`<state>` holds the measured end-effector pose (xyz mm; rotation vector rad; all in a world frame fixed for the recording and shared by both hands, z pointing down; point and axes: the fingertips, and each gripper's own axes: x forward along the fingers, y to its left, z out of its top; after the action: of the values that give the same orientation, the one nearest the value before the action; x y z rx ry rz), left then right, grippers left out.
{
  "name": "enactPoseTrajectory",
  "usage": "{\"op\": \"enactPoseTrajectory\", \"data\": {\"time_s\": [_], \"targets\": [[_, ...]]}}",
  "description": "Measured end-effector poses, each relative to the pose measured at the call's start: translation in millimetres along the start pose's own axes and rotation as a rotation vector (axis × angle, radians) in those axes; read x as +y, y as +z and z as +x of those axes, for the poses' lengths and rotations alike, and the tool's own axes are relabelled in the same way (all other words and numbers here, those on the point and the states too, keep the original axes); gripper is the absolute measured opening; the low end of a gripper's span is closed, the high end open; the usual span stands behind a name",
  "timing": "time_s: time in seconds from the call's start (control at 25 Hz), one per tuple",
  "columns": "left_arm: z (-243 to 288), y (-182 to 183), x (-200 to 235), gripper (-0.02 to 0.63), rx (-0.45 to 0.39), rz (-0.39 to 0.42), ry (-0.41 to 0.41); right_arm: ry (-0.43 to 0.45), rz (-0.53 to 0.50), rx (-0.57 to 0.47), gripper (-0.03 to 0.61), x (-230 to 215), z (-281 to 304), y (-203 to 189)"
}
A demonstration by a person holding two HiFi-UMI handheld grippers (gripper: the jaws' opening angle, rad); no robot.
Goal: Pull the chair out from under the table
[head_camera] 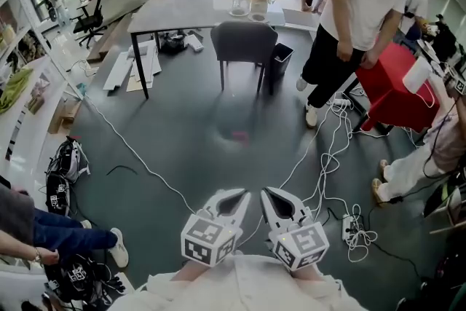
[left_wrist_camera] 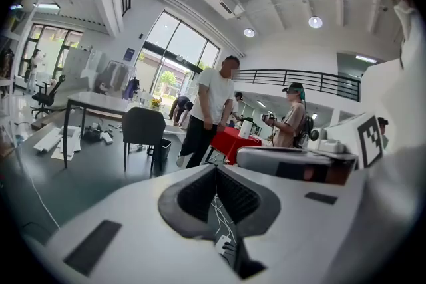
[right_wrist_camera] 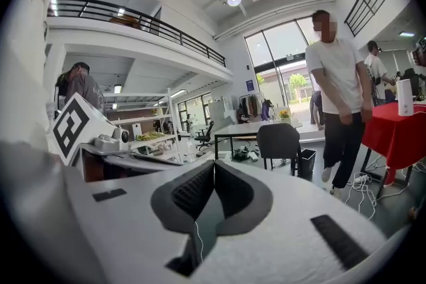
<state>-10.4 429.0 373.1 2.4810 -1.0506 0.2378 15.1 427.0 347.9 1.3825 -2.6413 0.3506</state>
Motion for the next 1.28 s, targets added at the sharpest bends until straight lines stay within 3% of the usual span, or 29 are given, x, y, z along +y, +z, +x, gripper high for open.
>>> {"op": "enactPoseTrajectory", "data": {"time_s": [0.4,0.68,1.12,1.28], "targets": [[88.6,80.7,119.2,0.015,-0.004,0.044,-0.020,-0.010,-0.016,-0.012,0.003,-68.8,136.6,42.0],[147.4,145.2,201.0,0.015,-0.011,0.087,-0.058,-0.067,-0.019,-0.056,0.003,-116.8,232.0,84.1],[219.4,156.1,263.4,0.015,0.054,0.125,-0.071,-0.115,0.031,0.001,0.003,-175.7,301.4,76.7],[249.0,168.6,282.9,0.015,0.069,0.136,-0.083,-0.092,0.073,-0.010,0.003,-202.8,339.2,84.5]]}}
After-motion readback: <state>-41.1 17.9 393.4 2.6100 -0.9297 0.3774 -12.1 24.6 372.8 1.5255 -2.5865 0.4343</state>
